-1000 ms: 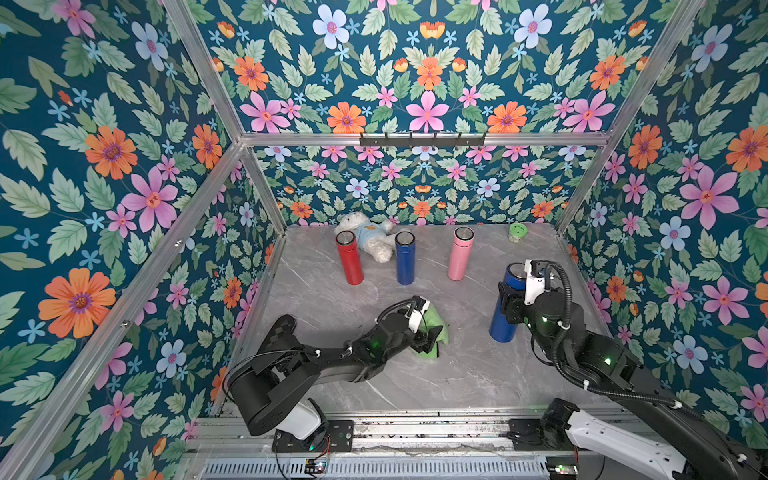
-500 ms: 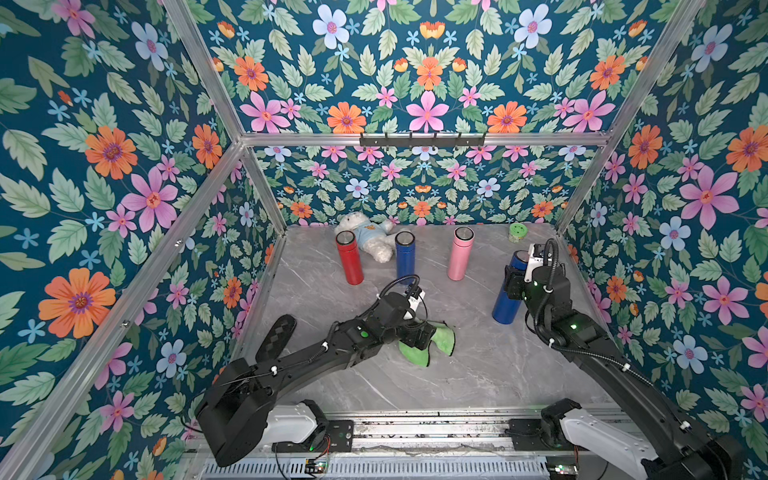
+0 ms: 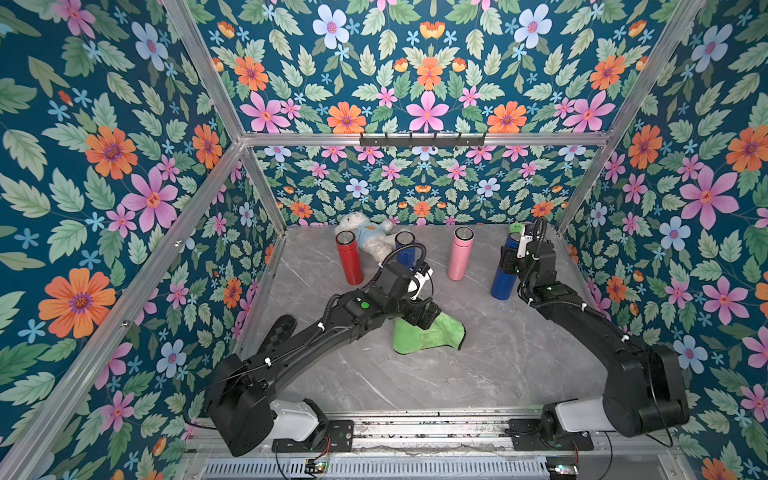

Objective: Wipe the surface of the thermos
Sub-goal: Place the thermos at the center of the board.

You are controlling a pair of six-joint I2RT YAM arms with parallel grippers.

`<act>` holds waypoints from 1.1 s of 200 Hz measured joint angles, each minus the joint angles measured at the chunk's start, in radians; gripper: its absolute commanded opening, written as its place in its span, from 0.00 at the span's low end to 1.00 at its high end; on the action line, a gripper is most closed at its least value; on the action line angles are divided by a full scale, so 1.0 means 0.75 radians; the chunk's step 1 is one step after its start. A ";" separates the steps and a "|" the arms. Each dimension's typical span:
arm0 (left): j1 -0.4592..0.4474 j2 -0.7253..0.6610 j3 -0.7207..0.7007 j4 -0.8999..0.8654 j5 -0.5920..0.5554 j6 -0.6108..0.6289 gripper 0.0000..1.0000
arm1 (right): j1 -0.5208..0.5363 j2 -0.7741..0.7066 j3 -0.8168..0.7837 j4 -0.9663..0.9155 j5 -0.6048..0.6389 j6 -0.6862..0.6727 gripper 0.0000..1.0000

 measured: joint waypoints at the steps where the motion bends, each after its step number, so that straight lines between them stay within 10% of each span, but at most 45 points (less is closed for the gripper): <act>1: -0.001 -0.001 0.002 -0.005 -0.003 0.002 0.99 | -0.001 0.005 0.003 0.002 0.000 -0.002 0.15; 58: -0.017 -0.031 0.072 -0.190 -0.174 0.055 0.99 | -0.047 0.239 0.145 0.098 -0.065 -0.062 0.35; 220: -0.013 -0.151 -0.023 -0.193 -0.224 0.055 0.99 | -0.056 0.466 -0.013 0.758 -0.065 -0.215 0.41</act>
